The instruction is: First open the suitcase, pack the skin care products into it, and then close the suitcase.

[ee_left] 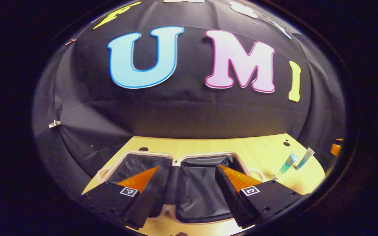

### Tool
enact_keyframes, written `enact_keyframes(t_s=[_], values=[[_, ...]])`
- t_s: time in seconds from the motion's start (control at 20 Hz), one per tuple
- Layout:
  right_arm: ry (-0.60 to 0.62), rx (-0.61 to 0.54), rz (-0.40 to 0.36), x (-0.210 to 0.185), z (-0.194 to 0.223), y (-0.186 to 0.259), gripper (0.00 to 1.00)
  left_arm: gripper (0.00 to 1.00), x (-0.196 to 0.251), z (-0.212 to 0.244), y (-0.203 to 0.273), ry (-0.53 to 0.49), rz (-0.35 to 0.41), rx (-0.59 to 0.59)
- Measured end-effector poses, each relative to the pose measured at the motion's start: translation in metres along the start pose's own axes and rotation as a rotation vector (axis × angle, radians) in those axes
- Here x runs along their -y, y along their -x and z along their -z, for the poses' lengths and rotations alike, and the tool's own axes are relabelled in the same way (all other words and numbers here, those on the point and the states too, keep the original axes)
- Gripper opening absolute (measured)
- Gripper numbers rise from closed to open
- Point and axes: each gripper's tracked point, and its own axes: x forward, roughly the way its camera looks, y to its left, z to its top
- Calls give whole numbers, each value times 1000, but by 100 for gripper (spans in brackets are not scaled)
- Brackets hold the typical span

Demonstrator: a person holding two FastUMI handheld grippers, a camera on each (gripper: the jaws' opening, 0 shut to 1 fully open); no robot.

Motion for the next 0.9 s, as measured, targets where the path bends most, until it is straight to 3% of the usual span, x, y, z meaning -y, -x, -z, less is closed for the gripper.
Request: enact_keyframes(t_s=[0.2, 0.4, 0.65, 0.9], values=[[-24, 5, 2, 18, 0, -6, 97, 98, 105, -3, 13, -75, 129, 53], [-10, 15, 5, 35, 2, -17, 97, 98, 192, 43, 5, -80, 219, -13], [48, 22, -23, 44, 18, -45, 97, 98, 256, 83, -31, -62, 275, -82], [13, -9, -18, 57, 42, -79, 97, 98, 300, 116, -90, -36, 317, -133]])
